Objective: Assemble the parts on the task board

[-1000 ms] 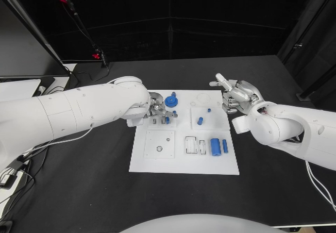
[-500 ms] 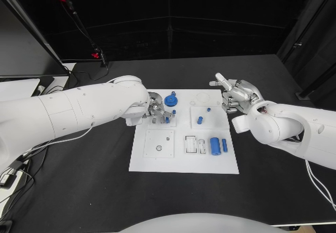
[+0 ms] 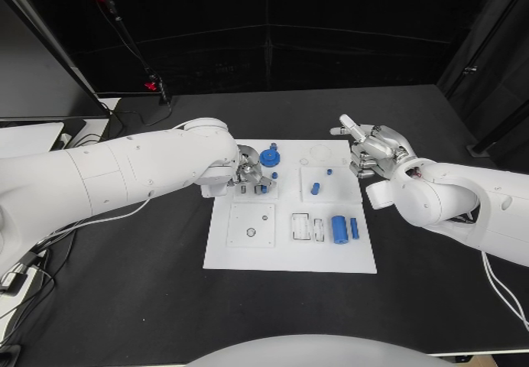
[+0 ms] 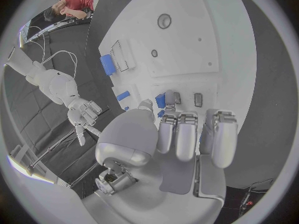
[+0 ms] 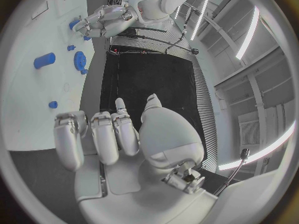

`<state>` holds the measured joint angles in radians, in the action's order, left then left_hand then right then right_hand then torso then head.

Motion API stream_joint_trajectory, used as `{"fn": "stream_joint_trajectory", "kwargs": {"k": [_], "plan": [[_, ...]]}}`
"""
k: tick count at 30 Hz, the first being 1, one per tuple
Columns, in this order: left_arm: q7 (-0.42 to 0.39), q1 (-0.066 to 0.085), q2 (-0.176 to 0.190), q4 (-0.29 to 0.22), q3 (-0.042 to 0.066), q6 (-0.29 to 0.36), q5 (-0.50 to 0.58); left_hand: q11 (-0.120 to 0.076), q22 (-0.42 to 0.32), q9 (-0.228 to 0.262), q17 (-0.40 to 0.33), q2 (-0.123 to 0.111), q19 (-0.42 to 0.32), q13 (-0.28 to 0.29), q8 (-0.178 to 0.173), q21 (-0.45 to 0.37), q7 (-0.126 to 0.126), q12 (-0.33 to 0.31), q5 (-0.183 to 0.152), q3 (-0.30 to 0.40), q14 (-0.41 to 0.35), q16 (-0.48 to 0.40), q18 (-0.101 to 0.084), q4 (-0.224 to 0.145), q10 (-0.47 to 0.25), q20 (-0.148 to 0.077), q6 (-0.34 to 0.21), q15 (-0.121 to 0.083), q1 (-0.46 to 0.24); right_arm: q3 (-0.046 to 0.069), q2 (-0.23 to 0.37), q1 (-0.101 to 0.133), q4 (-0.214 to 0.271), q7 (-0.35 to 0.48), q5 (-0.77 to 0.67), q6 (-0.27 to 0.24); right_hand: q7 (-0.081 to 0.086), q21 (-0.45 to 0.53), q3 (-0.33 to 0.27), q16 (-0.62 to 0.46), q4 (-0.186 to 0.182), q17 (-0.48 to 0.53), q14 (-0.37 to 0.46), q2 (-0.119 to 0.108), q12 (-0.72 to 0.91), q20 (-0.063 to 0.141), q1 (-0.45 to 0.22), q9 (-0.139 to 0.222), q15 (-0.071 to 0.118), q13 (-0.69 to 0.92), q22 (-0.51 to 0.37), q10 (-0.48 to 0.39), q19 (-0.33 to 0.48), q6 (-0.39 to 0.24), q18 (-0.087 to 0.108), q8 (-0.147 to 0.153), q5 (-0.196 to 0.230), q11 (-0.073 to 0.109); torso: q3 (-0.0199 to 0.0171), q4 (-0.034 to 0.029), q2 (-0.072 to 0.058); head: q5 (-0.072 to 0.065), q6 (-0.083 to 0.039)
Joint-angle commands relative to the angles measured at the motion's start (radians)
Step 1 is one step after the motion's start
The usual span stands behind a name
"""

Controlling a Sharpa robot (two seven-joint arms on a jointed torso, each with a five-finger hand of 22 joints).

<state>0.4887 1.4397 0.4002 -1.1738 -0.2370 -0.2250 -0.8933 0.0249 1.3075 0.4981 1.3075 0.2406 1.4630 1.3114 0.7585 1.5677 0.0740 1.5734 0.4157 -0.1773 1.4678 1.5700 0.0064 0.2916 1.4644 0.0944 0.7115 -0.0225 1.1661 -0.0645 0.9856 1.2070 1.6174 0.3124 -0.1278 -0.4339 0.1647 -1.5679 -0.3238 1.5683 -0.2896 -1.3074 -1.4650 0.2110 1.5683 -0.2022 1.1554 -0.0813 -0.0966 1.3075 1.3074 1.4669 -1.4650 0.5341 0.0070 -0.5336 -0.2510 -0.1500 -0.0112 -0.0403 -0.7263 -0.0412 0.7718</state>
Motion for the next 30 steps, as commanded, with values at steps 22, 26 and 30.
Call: {"fn": "stream_joint_trajectory", "kwargs": {"k": [22, 26, 30], "plan": [[0.000, 0.001, -0.010, 0.020, 0.001, -0.029, -0.003, -0.013, 0.263, 0.027, 0.263, -0.004, 0.108, 0.259, -0.037, 0.003, -0.002, -0.003, 0.082, 0.052, 0.103, 0.001, -0.006, 0.000, 0.106, -0.013, 0.019, -0.014, 0.068, -0.001, -0.001, 0.000, -0.004, -0.017, 0.002, -0.004, 0.068, -0.003, 0.005, 0.002, 0.001, -0.263, -0.106, 0.004, 0.003, -0.009, 0.006, 0.002, -0.007, 0.263, 0.263, 0.104, -0.106, -0.002, -0.007, -0.005, -0.007, -0.010, 0.0000, 0.0001, 0.000, -0.009, 0.005], [-0.002, 0.001, -0.011, 0.022, 0.001, -0.032, -0.003, -0.013, 0.263, 0.029, 0.263, -0.006, 0.108, 0.259, -0.039, 0.003, -0.002, -0.003, 0.086, 0.056, 0.103, 0.001, -0.006, 0.000, 0.106, -0.013, 0.020, -0.015, 0.072, -0.001, -0.001, 0.000, -0.005, -0.021, 0.002, -0.005, 0.068, -0.003, 0.006, 0.002, 0.001, -0.263, -0.106, 0.004, 0.003, -0.009, 0.007, 0.002, -0.008, 0.263, 0.263, 0.104, -0.106, -0.003, -0.007, -0.005, -0.009, -0.010, -0.0003, -0.0005, 0.000, -0.009, 0.006], [-0.003, 0.001, -0.011, 0.022, 0.001, -0.033, -0.003, -0.013, 0.263, 0.030, 0.263, -0.007, 0.108, 0.259, -0.039, 0.003, -0.002, -0.003, 0.087, 0.057, 0.103, 0.001, -0.006, 0.000, 0.106, -0.013, 0.020, -0.015, 0.074, -0.001, -0.002, -0.001, -0.006, -0.025, 0.002, -0.005, 0.068, -0.003, 0.006, 0.002, 0.001, -0.263, -0.106, 0.004, 0.003, -0.009, 0.007, 0.002, -0.008, 0.263, 0.263, 0.104, -0.106, -0.003, -0.007, -0.005, -0.009, -0.010, -0.0001, 0.0003, 0.000, -0.009, 0.006]]}}
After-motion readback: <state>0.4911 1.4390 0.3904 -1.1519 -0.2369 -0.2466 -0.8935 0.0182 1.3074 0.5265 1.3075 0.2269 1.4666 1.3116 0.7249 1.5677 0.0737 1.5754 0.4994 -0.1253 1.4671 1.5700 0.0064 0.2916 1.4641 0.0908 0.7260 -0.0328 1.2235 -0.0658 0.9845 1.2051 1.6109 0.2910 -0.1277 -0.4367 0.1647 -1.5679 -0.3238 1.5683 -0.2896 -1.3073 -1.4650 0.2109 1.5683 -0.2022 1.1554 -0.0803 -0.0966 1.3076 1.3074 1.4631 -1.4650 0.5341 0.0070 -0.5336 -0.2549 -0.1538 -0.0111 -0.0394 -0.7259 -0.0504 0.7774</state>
